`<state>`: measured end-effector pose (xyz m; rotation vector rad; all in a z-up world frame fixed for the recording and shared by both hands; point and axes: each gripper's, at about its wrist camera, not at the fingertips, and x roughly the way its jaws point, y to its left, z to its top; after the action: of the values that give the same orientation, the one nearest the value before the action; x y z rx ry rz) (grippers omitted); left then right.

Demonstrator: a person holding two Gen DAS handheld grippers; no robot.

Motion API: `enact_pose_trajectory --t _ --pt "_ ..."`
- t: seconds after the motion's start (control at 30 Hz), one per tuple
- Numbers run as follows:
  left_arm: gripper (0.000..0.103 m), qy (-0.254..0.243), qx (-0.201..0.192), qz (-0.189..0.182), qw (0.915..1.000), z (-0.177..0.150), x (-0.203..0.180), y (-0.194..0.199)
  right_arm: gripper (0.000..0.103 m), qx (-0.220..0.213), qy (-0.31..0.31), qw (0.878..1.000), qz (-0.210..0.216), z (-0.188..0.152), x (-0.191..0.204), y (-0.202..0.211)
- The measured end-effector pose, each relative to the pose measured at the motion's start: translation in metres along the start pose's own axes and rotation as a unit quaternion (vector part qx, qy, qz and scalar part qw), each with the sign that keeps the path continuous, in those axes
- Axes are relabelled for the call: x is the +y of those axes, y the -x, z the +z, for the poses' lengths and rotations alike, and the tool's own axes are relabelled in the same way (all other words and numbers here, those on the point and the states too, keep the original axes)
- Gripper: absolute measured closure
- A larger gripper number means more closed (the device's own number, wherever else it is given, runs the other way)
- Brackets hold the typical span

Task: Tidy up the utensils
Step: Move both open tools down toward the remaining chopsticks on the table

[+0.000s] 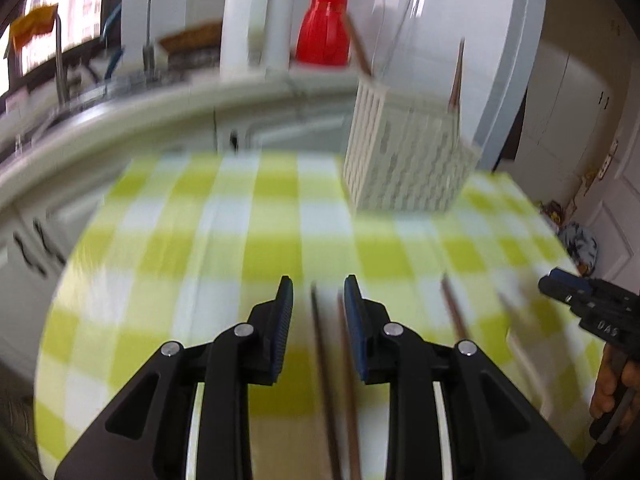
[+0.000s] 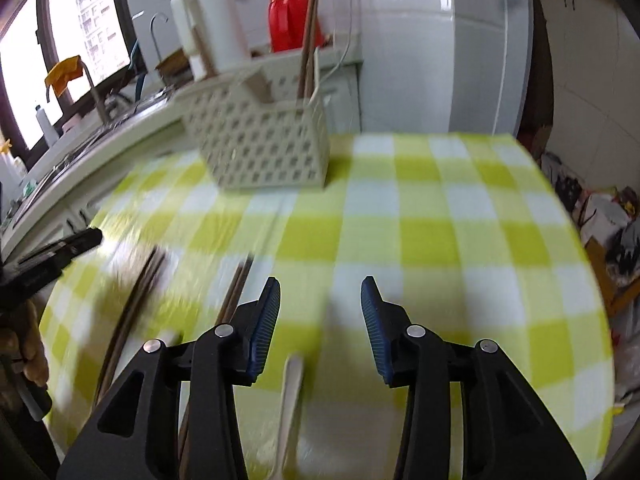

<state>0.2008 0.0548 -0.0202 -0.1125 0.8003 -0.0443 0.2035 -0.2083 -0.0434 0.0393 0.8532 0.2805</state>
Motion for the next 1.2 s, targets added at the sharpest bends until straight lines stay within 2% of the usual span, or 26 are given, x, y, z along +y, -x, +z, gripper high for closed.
enact_pose_trajectory --t 0.13,0.23,0.6,0.83,1.2 --pt "0.083 0.003 0.035 0.002 0.9994 -0.030 0.006 -0.011 0.064 0.016 0.005 1.000 0.006 -0.016 0.012 -0.003" --pt "0.084 -0.005 0.044 0.005 0.9990 -0.040 0.003 -0.015 0.064 0.019 0.014 1.000 0.008 -0.018 0.021 -0.003" --pt "0.084 -0.030 0.069 0.017 0.9970 -0.048 -0.008 -0.032 0.064 0.029 0.022 0.999 0.009 -0.020 0.028 -0.004" --pt "0.096 -0.051 0.068 0.031 0.9959 -0.049 -0.015 -0.035 0.064 0.040 0.031 0.999 0.014 -0.024 0.039 -0.009" --pt "0.096 -0.041 0.066 0.019 0.9968 -0.049 -0.010 -0.035 0.064 0.066 0.048 0.996 0.021 -0.031 0.061 -0.028"
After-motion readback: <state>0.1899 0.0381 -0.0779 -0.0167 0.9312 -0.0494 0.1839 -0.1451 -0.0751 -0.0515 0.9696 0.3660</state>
